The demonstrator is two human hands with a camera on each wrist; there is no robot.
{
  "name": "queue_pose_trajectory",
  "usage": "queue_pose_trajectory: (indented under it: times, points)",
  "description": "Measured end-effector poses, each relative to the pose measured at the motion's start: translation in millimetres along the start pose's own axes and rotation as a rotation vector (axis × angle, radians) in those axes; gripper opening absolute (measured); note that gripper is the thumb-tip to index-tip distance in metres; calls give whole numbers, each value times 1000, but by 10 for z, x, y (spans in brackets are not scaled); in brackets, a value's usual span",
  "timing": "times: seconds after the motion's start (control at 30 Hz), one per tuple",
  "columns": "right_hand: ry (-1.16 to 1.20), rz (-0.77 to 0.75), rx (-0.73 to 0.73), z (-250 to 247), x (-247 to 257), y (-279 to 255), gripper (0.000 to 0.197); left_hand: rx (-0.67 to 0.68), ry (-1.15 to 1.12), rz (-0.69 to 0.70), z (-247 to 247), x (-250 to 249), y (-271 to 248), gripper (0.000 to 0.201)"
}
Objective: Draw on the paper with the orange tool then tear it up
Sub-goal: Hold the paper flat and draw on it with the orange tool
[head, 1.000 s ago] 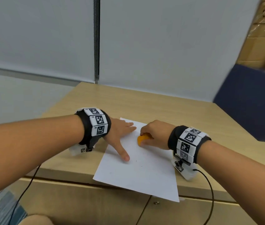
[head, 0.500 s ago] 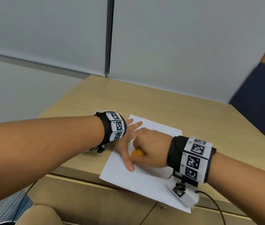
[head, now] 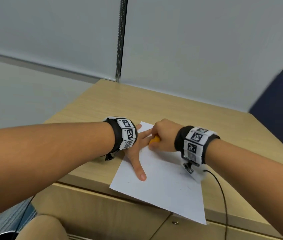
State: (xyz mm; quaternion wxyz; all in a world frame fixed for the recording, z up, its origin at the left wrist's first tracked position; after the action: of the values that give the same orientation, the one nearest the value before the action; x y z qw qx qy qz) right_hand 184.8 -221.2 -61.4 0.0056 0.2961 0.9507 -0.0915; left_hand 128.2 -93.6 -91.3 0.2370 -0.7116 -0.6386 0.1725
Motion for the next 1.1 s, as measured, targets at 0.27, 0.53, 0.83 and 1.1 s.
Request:
queue_pose_trajectory:
  times: [0.27, 0.53, 0.83, 1.1]
  points:
    - [-44, -6, 57, -84, 66, 24, 23, 2, 22, 1, -18, -29, -25, 138]
    - [-17, -115, 96, -66, 161, -111, 23, 7, 19, -11, -2, 5, -4, 136]
    - [60, -143, 152, 57, 203, -255, 29, -19, 30, -17, 44, 66, 105, 148]
    - [-50, 49, 29, -33, 9, 12, 30, -11, 6, -24, -1, 15, 3, 146]
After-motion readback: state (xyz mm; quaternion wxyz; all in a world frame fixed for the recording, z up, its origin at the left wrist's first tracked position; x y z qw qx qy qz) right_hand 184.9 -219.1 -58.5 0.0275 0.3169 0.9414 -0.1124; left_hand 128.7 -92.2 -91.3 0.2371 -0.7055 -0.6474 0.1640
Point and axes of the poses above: each hand's wrist, its own y-axis towards the middle knuckle, its own z-axis out of the palm, x = y × z, the point moved 1 cm from there along y, towards the middle knuckle, and after that the axes turned 5 degrees about -y, right-handed, at the moved point
